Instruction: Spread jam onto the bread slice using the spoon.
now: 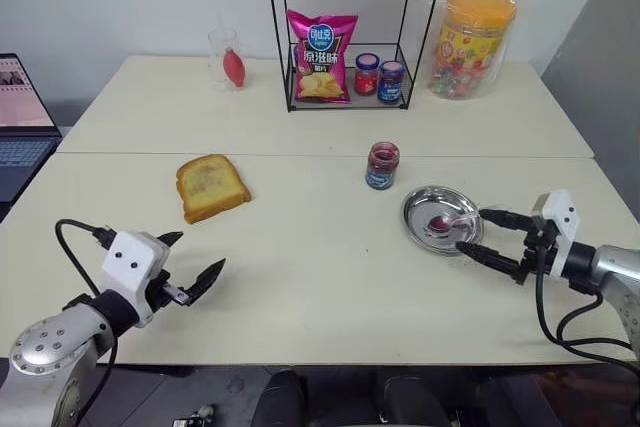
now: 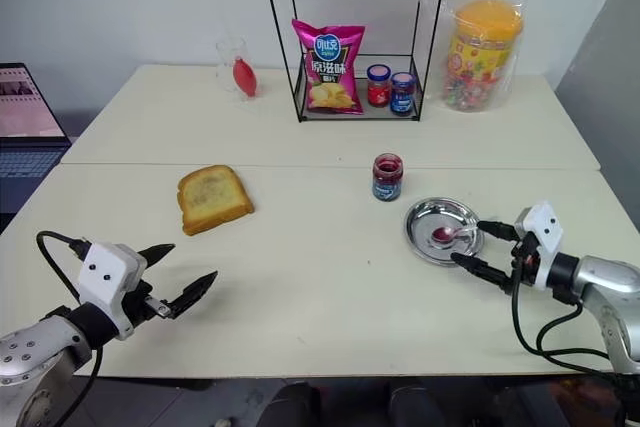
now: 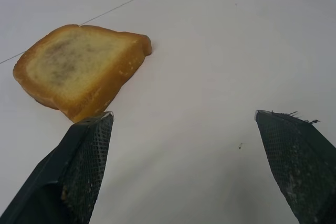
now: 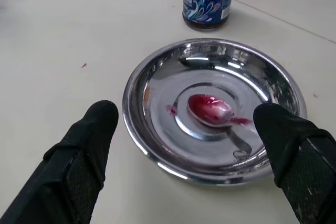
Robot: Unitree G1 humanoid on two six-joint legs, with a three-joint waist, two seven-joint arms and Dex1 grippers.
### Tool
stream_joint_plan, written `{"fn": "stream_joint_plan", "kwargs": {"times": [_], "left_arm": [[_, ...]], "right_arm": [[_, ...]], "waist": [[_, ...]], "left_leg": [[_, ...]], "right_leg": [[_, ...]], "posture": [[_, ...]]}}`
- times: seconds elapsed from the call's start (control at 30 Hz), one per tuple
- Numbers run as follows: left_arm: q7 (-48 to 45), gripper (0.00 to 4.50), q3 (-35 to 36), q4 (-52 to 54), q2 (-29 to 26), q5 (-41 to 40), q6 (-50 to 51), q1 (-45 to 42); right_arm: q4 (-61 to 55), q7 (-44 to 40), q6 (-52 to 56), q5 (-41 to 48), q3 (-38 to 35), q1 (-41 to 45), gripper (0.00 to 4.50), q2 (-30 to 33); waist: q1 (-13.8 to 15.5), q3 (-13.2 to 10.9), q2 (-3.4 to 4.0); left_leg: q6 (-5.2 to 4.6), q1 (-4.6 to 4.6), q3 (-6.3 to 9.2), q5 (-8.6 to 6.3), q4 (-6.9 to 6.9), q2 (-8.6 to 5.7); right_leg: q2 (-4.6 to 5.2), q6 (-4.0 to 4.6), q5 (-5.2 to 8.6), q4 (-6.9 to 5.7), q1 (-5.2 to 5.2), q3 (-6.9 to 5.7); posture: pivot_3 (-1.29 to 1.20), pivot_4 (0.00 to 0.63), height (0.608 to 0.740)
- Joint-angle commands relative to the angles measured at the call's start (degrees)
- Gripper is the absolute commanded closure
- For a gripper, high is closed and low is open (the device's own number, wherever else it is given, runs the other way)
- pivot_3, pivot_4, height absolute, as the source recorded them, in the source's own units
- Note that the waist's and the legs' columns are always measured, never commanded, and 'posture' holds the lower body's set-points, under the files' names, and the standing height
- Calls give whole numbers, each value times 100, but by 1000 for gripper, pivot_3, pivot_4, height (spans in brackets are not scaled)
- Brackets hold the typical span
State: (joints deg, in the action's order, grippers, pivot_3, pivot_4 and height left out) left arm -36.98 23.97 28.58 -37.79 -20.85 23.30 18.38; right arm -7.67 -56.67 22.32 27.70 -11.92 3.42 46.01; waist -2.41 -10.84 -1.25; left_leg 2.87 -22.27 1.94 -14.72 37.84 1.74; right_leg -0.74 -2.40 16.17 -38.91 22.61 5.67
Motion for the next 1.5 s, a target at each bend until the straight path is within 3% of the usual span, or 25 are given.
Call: {"fn": "stream_joint_plan", "kwargs": {"times": [0.03, 0.43, 0.77, 0.9, 1.13, 1.23, 1.5], "left_arm": [[-38, 0, 43, 43, 13, 26, -173, 22], [44, 0, 30, 165, 35, 210, -135, 288], [-585, 0, 106, 30, 113, -272, -511, 346], [-520, 0, 198, -155, 119, 87, -1055, 354], [691, 0, 966, -717, 597, -65, -1104, -572], [1449, 0, 1198, -1117, 665, -323, -335, -1303], [2139, 0, 1119, -2398, 516, -515, 484, -2834]], "right_arm": [[-105, -90, -193, -47, -107, 4, 19, 71], [-397, -333, -270, -76, -67, -200, 19, 148], [-455, -277, -307, -125, -64, -276, 19, 86], [-605, -233, -243, -66, 124, -128, 19, -75], [-1010, -70, 10, 54, 469, 347, 19, -310], [-1236, 165, 279, 129, 798, 952, 19, -597], [-1196, 413, 1089, 255, 1550, 2337, 19, -1139]], "waist": [[-2, 0, 0], [-22, -1, -2], [-42, 0, -4], [-51, 0, -4], [-52, -1, -8], [-54, 0, -11], [-60, -1, -16]], "left_leg": [[0, 0, 0, 0, 0, 0], [0, -1, 0, 0, -1, 0], [0, -1, -4, 0, 0, 0], [0, -1, -3, 0, 0, 1], [0, 0, -1, 0, 2, 0], [1, -4, 0, 0, 0, 0], [1, -26, 25, 0, 5, -3]], "right_leg": [[0, 0, 0, 0, 0, 1], [0, 1, 1, 0, 1, 0], [0, 5, 3, 1, 2, 3], [0, 6, 3, 1, 2, 3], [0, 1, 0, -2, 1, 3], [0, -30, -16, 2, 2, 1], [-4, -35, -21, 0, 15, -18]], "posture": [[0, 150, 740], [0, 150, 740], [0, 150, 740], [0, 150, 740], [0, 150, 740], [0, 150, 740], [0, 150, 740]]}}
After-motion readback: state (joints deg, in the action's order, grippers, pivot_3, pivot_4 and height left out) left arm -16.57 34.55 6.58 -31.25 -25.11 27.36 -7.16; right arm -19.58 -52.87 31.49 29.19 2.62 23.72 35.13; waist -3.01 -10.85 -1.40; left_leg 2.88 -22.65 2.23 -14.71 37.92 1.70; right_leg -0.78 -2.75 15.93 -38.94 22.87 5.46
